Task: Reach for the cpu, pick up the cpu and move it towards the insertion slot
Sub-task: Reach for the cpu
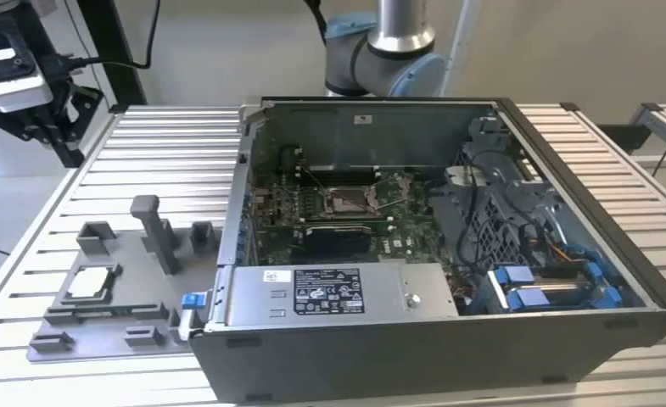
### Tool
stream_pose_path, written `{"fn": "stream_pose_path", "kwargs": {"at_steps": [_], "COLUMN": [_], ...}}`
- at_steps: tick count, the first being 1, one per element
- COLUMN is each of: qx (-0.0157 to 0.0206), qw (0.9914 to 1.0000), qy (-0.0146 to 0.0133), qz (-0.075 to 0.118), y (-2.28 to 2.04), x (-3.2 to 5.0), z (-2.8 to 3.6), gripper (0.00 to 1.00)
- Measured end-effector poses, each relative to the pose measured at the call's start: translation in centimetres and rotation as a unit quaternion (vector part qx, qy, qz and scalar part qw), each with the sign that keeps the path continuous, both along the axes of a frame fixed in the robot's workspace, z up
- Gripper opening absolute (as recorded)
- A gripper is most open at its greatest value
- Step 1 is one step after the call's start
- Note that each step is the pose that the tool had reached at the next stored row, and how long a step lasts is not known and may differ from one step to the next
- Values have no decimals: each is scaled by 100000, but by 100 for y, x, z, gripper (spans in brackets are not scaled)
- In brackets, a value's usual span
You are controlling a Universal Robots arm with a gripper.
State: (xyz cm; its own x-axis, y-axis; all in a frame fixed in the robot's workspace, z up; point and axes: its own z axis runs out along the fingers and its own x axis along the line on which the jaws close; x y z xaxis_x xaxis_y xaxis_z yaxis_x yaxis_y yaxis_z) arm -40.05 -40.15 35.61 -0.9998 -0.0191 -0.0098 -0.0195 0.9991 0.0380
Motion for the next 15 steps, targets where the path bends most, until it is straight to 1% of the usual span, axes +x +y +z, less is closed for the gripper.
{"fn": "stream_pose_path", "kwargs": {"at_steps": [4,8,11,13,15], "qx": [-1,-6,-3,2,1], "qw": [100000,100000,100000,100000,100000], "qy": [4,7,3,-4,-2], "qz": [1,1,-1,-4,-6], "y": [-128,-225,-263,-276,-278], "x": [-45,-105,-131,-141,-141], "z": [-9,-26,-42,-56,-58], "gripper": [0,0,0,0,0]}}
